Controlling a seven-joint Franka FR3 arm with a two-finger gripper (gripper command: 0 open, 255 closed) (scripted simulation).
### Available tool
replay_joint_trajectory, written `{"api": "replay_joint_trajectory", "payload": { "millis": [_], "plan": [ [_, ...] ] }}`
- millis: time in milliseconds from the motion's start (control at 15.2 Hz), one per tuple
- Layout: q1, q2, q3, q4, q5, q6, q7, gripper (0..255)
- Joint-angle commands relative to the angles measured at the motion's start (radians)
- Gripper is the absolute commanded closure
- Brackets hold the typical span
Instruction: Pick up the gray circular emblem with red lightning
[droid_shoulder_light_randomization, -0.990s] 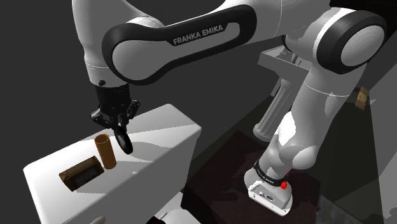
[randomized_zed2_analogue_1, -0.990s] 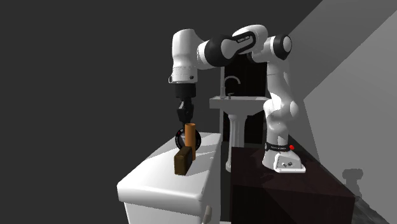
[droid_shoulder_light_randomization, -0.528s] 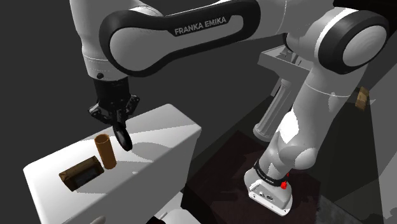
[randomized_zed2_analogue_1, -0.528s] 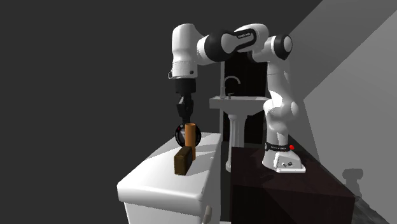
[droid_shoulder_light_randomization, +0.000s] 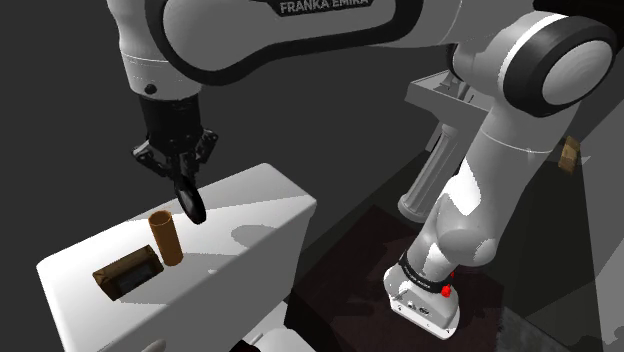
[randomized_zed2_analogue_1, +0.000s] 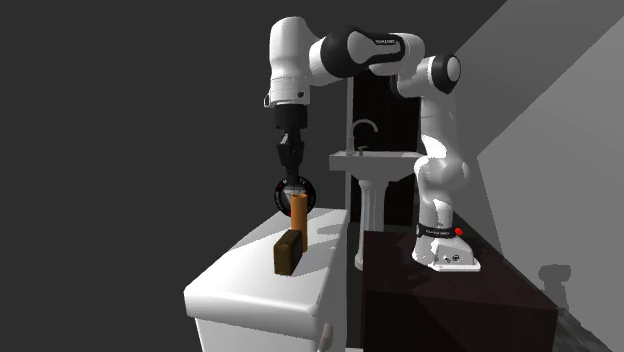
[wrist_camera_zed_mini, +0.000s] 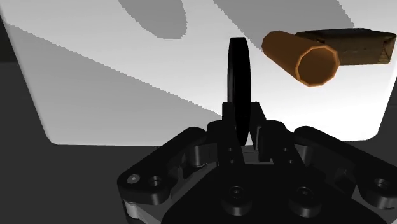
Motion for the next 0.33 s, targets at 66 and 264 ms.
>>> {"api": "replay_joint_trajectory", "payload": {
  "millis": [66,264],
  "plan": [
    [0.002,-0.001,0.002,0.042,0.001,-0.043,0.002,255],
    [0.002,-0.001,0.002,0.058,0.001,-0.059,0.003,255]
  ]
}}
